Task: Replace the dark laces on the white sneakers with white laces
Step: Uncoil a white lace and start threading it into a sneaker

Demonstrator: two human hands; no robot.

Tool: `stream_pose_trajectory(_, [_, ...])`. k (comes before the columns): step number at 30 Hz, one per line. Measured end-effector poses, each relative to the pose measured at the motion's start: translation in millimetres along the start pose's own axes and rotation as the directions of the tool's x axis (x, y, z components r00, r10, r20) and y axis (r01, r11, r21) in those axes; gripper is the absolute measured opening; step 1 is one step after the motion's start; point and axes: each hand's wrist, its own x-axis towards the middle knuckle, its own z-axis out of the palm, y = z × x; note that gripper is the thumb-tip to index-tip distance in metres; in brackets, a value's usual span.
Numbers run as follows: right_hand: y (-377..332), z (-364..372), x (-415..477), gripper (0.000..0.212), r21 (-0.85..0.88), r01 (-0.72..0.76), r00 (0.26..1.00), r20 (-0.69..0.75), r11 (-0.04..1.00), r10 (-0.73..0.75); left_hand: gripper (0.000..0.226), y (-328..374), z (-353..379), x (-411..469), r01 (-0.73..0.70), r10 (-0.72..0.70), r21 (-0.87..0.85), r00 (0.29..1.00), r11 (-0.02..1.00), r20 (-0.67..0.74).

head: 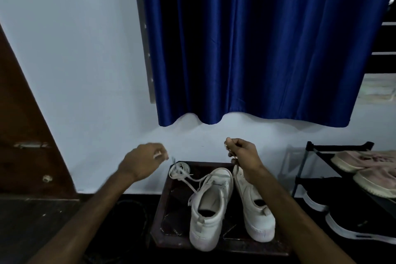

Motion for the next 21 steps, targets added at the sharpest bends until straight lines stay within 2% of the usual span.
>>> stream_pose_trajectory(2, [-5,-10,5,0.018,0.098,-0.02,0.999,-0.03,0.995,0.023,0.012,-16,21,-7,0.024,-0.03,0.092,0.998,0.995,0.06])
stream_pose_trajectory(5, [-22,-28,12,0.015,0.338,-0.042,0.995,-0.071,0.94,0.07,0.013,-29,48,-12,0.054,-0.074,0.202,0.993,0.978,0.091])
stream_pose_trajectory(7, [-34,-40,17,0.013,0.515,-0.005,0.992,-0.107,0.857,0.07,0.02,-31,64,-13,0.037,-0.063,0.25,0.993,0.968,0.098])
stream_pose_trajectory(9, [-43,-53,23,0.016,0.566,0.067,0.99,-0.141,0.822,0.017,0.027,-23,78,-13,0.016,-0.028,0.235,0.998,0.972,0.049])
stream_pose_trajectory(12, [-45,-64,29,0.022,0.374,0.104,0.988,-0.144,0.922,-0.053,0.016,11,92,-6,-0.021,0.017,-0.04,0.996,0.999,-0.086])
stream_pose_trajectory(14, [-38,-61,25,0.021,0.125,0.097,0.992,-0.09,0.987,-0.086,0.012,41,101,0,-0.109,0.096,-0.156,0.991,0.982,-0.09])
stream_pose_trajectory(16, [-25,-53,20,0.019,-0.132,0.117,0.992,-0.022,0.984,-0.121,0.016,69,111,6,-0.146,0.143,-0.24,0.989,0.96,-0.031])
stream_pose_trajectory(19, [6,-41,16,0.012,-0.36,0.115,0.993,0.056,0.926,-0.101,0.032,89,122,16,-0.043,0.069,-0.187,0.988,0.981,0.138])
stream_pose_trajectory(21, [28,-38,14,0.006,-0.547,0.105,0.994,0.092,0.831,-0.065,0.036,91,129,21,0.028,0.0,-0.102,0.965,0.994,0.262])
